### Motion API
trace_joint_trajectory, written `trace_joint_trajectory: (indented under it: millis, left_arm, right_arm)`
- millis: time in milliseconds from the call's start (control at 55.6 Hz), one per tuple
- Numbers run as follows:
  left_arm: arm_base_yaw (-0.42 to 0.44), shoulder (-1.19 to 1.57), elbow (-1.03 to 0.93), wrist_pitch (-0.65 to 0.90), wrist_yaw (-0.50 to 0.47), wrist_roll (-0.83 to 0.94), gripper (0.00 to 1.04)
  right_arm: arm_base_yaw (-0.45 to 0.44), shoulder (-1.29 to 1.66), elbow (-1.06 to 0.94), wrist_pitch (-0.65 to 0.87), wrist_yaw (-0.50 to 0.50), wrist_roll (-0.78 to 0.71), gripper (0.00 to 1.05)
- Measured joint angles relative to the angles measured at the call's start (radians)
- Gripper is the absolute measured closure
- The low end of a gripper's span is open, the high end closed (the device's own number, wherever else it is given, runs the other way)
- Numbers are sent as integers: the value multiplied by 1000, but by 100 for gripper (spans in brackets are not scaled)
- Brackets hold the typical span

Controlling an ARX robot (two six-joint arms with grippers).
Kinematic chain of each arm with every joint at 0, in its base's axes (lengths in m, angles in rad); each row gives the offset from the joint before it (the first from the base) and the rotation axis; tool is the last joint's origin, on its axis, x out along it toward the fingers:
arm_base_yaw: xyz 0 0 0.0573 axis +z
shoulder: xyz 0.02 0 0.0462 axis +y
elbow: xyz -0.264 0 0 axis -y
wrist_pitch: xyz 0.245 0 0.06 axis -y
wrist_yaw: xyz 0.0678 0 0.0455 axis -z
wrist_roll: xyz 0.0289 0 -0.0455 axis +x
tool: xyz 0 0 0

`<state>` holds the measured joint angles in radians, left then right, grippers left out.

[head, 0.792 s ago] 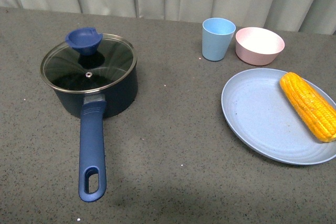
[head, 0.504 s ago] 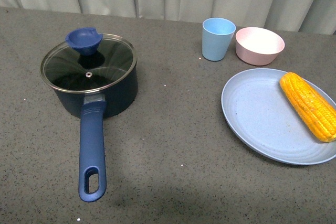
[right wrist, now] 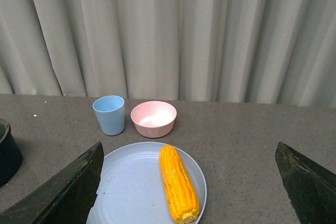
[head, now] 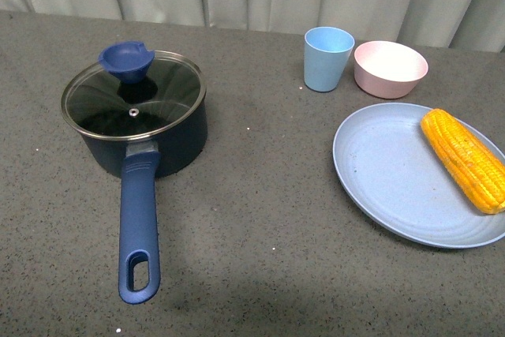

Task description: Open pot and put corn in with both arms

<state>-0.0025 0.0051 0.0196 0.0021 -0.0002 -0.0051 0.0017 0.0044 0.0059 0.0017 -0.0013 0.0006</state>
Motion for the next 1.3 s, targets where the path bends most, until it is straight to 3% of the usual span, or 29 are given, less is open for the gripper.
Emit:
trace_joint_trajectory:
  millis: [1296]
  left_arm:
    - [0, 0, 0, 0, 0, 0, 6]
  right_arm:
    - [0, 0, 0, 0, 0, 0, 9]
